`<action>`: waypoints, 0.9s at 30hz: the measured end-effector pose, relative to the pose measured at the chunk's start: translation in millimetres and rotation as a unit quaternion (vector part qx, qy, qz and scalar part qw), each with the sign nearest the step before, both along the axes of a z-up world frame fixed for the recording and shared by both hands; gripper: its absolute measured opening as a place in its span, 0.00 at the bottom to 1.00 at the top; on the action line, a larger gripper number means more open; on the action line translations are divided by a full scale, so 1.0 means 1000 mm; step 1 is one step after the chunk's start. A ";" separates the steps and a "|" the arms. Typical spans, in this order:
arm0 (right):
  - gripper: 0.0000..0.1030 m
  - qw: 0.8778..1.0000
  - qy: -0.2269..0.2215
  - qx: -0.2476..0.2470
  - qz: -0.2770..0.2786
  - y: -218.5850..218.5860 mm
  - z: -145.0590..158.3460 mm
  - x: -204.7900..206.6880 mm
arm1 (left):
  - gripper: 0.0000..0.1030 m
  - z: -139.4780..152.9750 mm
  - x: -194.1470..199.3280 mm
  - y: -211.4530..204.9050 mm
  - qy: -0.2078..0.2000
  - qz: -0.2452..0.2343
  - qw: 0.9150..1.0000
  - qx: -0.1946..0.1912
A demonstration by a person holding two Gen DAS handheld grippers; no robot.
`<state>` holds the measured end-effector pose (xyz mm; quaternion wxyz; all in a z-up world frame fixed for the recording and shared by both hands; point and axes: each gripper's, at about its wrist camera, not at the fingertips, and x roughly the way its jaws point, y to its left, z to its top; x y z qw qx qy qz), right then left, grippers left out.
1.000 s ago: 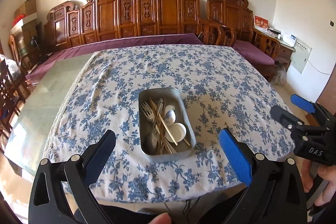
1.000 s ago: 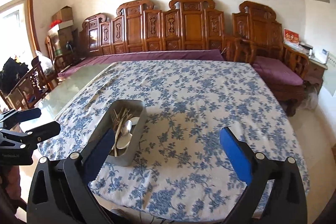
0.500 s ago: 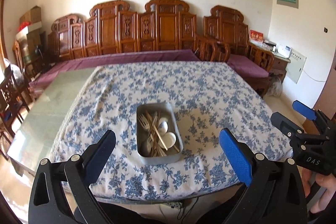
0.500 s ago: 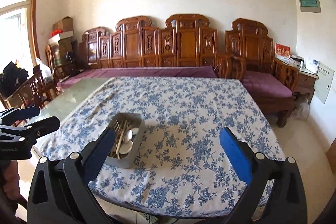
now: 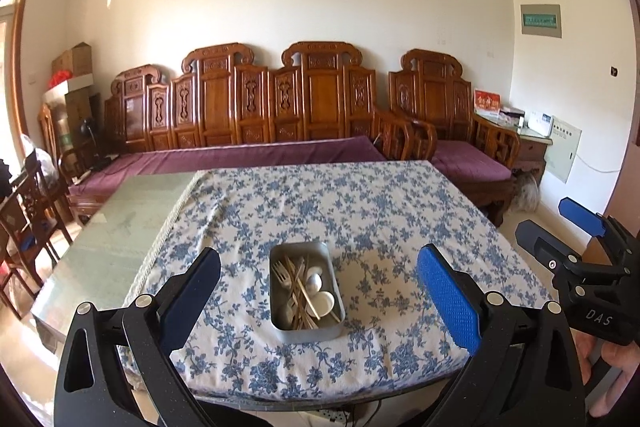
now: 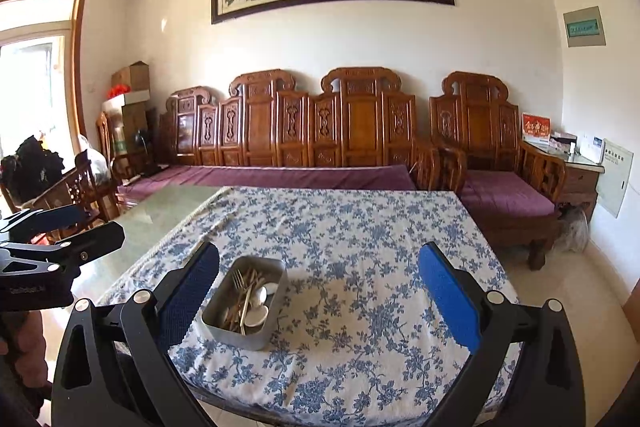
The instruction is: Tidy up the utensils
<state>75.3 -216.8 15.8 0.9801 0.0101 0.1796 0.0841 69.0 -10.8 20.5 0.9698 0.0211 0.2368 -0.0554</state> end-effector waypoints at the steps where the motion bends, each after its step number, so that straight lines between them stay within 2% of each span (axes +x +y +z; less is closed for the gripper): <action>1: 0.97 1.000 -0.004 0.000 -0.001 0.000 0.003 -0.002 | 0.92 0.002 -0.002 0.000 -0.003 0.001 1.000 0.000; 11: 0.97 0.999 -0.041 0.001 -0.014 -0.006 0.025 -0.018 | 0.92 0.021 -0.020 0.007 -0.037 0.015 0.999 -0.002; 27: 0.97 0.999 -0.043 0.004 -0.022 -0.008 0.026 -0.019 | 0.92 0.026 -0.028 0.008 -0.046 0.020 0.999 -0.002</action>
